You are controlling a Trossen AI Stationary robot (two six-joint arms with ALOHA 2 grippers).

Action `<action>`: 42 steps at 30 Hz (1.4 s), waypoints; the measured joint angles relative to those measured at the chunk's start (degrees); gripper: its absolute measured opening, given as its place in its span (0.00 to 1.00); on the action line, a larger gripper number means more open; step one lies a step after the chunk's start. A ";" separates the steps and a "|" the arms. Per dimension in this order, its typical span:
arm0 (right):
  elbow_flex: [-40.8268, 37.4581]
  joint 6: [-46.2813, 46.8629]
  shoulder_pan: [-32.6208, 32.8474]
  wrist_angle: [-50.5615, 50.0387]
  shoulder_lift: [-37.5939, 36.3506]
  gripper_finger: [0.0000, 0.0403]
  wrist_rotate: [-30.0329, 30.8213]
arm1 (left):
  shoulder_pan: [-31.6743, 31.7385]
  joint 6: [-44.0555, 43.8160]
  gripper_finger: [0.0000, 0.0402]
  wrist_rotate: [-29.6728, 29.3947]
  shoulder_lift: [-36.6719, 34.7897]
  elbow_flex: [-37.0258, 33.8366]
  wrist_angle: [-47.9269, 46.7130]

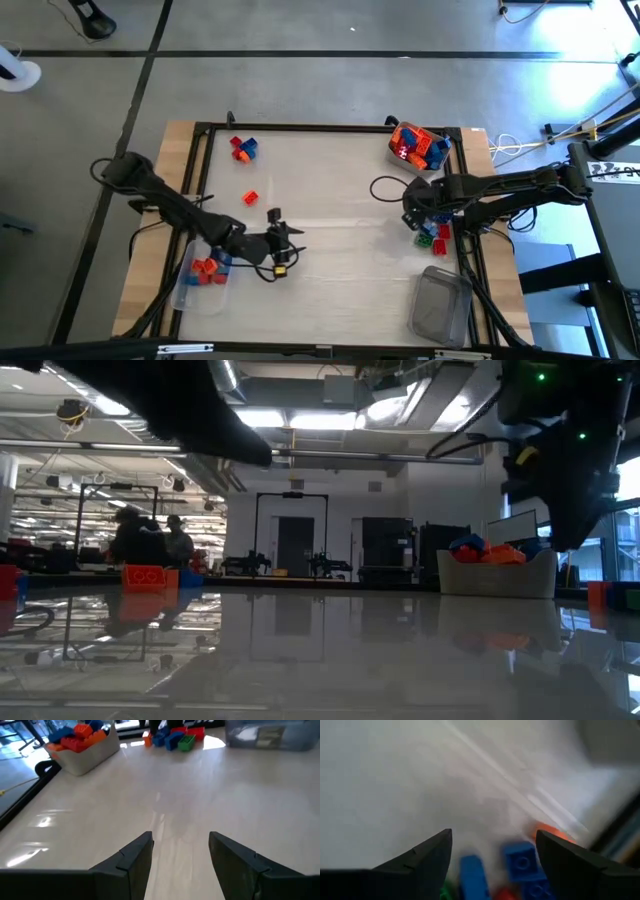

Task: Sort blocks by size
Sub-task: Put the orange game piece into the transparent bin

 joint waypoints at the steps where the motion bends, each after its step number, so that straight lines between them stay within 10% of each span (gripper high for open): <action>1: 0.00 1.54 0.00 -0.99 0.00 0.71 0.97 | 0.30 -0.02 0.45 -0.02 0.62 -0.02 0.04; 11: -4.30 12.53 -2.64 -2.72 0.49 0.71 2.68 | 2.27 -0.96 0.45 -0.02 2.07 -0.02 0.19; 42: -5.60 2.95 -17.68 0.24 14.72 0.54 -1.15 | 2.23 -1.33 0.45 -0.02 1.99 -0.02 0.08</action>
